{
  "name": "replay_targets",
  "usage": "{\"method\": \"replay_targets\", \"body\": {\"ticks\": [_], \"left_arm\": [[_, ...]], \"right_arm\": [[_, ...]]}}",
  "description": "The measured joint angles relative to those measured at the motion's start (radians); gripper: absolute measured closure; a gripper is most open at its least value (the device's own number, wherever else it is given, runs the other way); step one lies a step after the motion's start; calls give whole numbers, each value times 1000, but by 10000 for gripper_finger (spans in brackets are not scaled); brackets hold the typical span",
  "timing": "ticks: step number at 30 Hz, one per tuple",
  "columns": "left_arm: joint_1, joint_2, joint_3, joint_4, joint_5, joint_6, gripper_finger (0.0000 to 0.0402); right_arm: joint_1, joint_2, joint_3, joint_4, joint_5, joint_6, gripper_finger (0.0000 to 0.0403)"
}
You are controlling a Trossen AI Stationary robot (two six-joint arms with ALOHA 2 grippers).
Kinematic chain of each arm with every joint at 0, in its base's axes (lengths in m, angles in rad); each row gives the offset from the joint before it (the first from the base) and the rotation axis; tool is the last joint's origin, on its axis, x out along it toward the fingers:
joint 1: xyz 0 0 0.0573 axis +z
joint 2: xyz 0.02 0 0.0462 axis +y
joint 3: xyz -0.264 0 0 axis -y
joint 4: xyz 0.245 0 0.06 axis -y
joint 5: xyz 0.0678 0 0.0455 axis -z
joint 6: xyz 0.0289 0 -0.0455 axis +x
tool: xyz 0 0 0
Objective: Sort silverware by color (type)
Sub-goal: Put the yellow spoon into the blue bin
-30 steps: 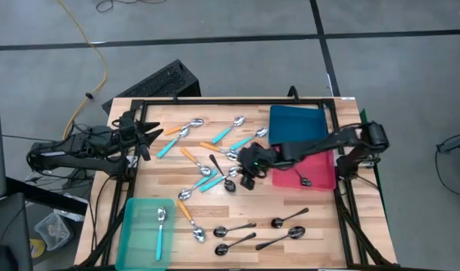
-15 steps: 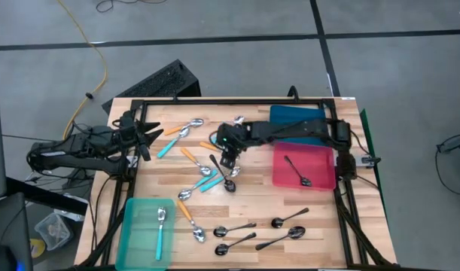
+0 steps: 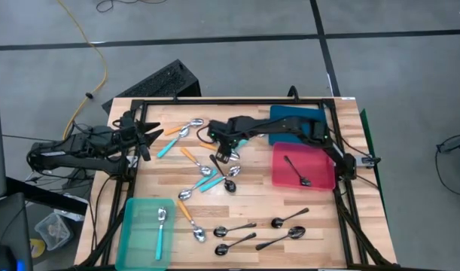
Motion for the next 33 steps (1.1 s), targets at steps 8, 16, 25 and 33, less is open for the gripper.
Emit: {"method": "replay_targets", "body": {"ticks": [8,16,25,33], "left_arm": [[0,0,0,0,0,9,278],[0,0,0,1,1,18,278],[0,0,0,1,1,18,278],[0,0,0,1,0,17,278]], "right_arm": [[-6,30,3,-3,-16,-6,173],[-5,39,5,27,-38,-33,173],[-17,39,-10,32,-42,-33,215],[-18,35,-42,53,-42,-45,268]]}}
